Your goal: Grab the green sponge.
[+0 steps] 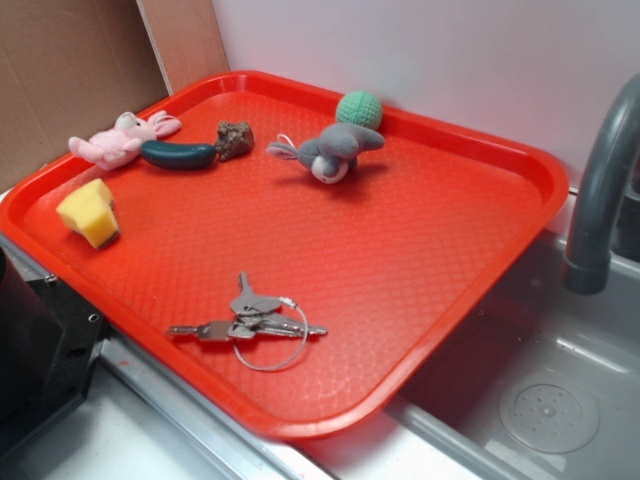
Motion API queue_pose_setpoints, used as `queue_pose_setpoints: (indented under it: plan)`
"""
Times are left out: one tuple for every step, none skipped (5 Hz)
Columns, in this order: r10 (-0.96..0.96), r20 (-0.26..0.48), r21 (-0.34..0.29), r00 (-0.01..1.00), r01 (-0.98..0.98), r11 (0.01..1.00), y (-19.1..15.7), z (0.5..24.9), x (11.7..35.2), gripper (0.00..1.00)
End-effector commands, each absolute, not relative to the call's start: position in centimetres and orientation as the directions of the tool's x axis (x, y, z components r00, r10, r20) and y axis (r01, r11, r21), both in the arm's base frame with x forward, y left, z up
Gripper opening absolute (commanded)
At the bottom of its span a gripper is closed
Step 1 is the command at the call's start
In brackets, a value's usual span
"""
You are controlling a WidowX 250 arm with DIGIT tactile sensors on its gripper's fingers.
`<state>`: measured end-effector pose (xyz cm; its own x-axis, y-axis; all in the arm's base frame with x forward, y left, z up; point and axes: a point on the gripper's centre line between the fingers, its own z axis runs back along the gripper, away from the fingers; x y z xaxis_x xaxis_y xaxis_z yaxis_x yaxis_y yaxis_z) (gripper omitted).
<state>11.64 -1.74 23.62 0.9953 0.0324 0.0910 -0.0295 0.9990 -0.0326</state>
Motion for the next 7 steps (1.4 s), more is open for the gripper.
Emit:
queue_pose_setpoints:
  plan:
    - [0.032, 0.091, -0.033, 0.995, -0.030, 0.999, -1.7, 23.6, 11.6, 1.00]
    - [0.276, 0.051, 0.000, 0.960, -0.276, 0.961, 2.1, 20.1, 10.9, 1.00]
    - [0.505, 0.083, -0.036, 0.859, -0.504, 0.863, 3.9, 17.9, 10.7, 1.00]
    - [0.699, 0.118, -0.022, 0.706, -0.702, 0.712, 4.7, 15.9, 10.5, 1.00]
    - [0.848, 0.174, -0.062, 0.501, -0.853, 0.517, 5.2, 12.8, 12.0, 1.00]
    - [0.948, 0.159, -0.066, 0.276, -0.955, 0.289, 6.2, 10.8, 12.1, 1.00]
    - [0.977, 0.099, -0.114, 0.186, -0.974, 0.197, 7.9, 8.4, 11.7, 1.00]
